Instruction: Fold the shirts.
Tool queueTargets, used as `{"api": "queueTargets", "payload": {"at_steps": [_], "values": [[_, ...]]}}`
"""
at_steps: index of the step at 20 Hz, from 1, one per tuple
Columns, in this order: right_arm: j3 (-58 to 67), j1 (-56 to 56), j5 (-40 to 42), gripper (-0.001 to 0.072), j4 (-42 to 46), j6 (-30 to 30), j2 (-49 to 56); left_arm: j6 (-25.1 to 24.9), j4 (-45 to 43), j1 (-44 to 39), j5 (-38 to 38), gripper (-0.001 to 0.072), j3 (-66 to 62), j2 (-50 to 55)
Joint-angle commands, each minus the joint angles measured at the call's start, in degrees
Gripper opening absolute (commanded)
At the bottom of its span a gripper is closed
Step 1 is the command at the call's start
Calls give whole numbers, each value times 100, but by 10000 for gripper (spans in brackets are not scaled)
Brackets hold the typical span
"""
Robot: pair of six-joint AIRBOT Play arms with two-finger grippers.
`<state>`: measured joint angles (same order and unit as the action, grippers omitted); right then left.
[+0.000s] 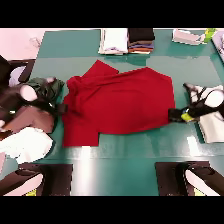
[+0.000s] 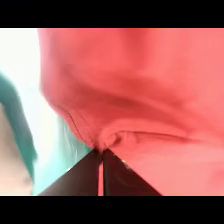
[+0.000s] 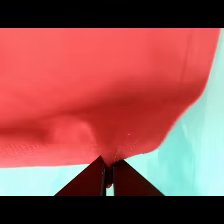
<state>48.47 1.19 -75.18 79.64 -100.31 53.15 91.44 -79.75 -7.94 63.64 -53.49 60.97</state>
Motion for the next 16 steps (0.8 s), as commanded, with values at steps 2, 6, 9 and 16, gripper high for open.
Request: {"api": "queueTargets", "payload": {"at_steps": [2,6,9,16], "values": [[2282,4,-409,19,155,138,-4,-42,-472,7,22,22,-2046,-1211],[5003,2,-472,19,511,164,-4,-42,-717,7,-63,22,-4225,-1976],[6592,2,-651,19,892,184,-2,-42,-710,7,-92,22,-5431,-2149],[7062,4,-833,16,1495,184,-337,-42,-704,7,-544,20,-6264,-2046]]}}
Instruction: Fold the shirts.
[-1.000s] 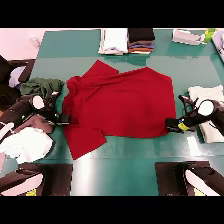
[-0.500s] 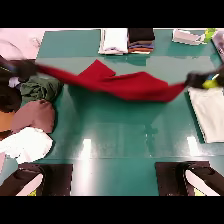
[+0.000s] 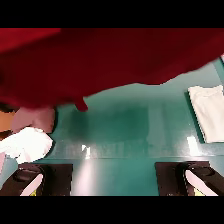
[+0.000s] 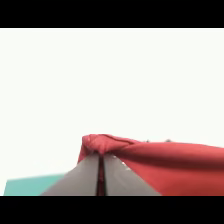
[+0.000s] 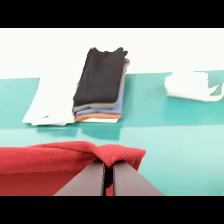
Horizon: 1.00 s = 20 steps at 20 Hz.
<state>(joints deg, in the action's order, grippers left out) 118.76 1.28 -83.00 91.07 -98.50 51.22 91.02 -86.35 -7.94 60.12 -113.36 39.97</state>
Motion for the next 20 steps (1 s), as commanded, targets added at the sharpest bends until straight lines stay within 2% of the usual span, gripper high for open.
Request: {"api": "queueTargets", "payload": {"at_steps": [1,4,7,11,15,20], "values": [[-151,-4,-52,15,348,0,-170,0,-44,7,4,20,-275,175],[-243,-4,-260,15,348,2,166,-2,-48,7,1110,21,-20,931],[-107,-7,-800,17,293,114,962,0,-24,7,1458,22,890,1869],[-1335,-153,-931,16,-114,278,2028,-2,-26,7,918,23,2175,3296],[-2354,-693,-144,17,-911,345,3097,-157,-15,7,116,22,2315,4642],[-1985,-922,291,17,-1180,369,4028,-181,0,20,-542,22,2297,5095]]}}
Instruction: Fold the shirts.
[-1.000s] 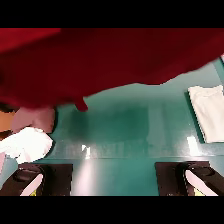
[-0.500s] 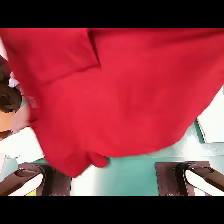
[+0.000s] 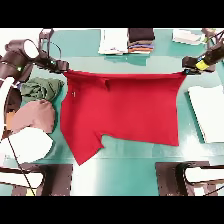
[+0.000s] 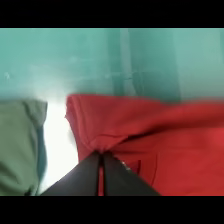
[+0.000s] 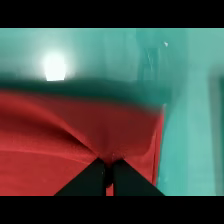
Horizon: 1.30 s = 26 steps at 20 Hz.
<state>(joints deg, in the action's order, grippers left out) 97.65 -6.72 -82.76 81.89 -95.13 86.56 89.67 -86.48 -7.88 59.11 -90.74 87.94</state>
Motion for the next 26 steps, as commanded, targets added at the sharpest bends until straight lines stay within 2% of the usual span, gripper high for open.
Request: {"api": "queueTargets", "payload": {"at_steps": [1,4,6,10,14,15,16,17,18,21,25,26], "values": [[310,-122,216,17,-280,94,579,-153,13,33,-365,22,-35,297],[356,-76,-22,17,-254,273,584,-352,74,170,332,23,-162,299],[-151,-79,94,17,-232,271,407,-573,247,216,621,22,20,304],[-1547,-15,885,18,-238,262,-50,-789,872,214,299,23,754,304],[-2304,-15,1292,23,-529,243,-238,-765,953,214,219,23,1054,304],[-2365,-15,1329,79,-662,243,-238,-765,911,214,271,25,1054,297],[-2404,-13,1368,289,-791,243,-238,-765,907,214,348,65,1054,297],[-2396,-15,1366,381,-905,243,-238,-745,905,214,442,356,1051,284],[-2337,-15,1311,382,-920,243,-251,-616,822,216,533,506,1051,247],[-2334,-103,1115,382,-752,249,-688,-262,201,214,949,500,1056,-199],[-3427,-455,452,393,44,245,-1816,-166,98,197,1338,500,1801,-1139],[-3797,-570,291,469,136,245,-2076,-79,168,197,1327,500,2155,-1392]]}}
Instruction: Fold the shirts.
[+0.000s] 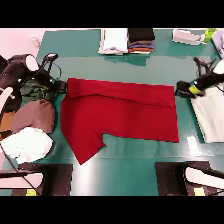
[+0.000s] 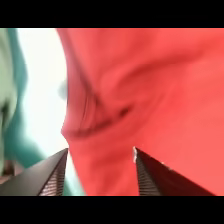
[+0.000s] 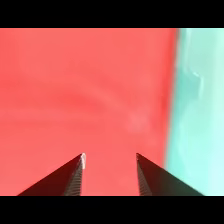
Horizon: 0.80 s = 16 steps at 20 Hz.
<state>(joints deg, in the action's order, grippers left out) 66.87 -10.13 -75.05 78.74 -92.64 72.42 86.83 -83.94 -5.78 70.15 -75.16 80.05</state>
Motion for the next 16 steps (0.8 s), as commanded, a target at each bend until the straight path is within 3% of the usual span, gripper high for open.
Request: {"api": "queueTargets", "payload": {"at_steps": [1,7,14,16], "values": [[-1130,-387,-636,590,450,-4,-914,289,-44,-13,203,500,1001,-879],[-3263,-732,-573,570,177,-42,-1906,444,149,-13,-66,501,2612,-1930],[-3860,-378,118,550,-125,-76,-1631,442,190,-13,-70,500,2656,-1937],[-3856,-28,345,446,-114,-289,-1637,442,188,-13,-57,500,2656,-1937]]}}
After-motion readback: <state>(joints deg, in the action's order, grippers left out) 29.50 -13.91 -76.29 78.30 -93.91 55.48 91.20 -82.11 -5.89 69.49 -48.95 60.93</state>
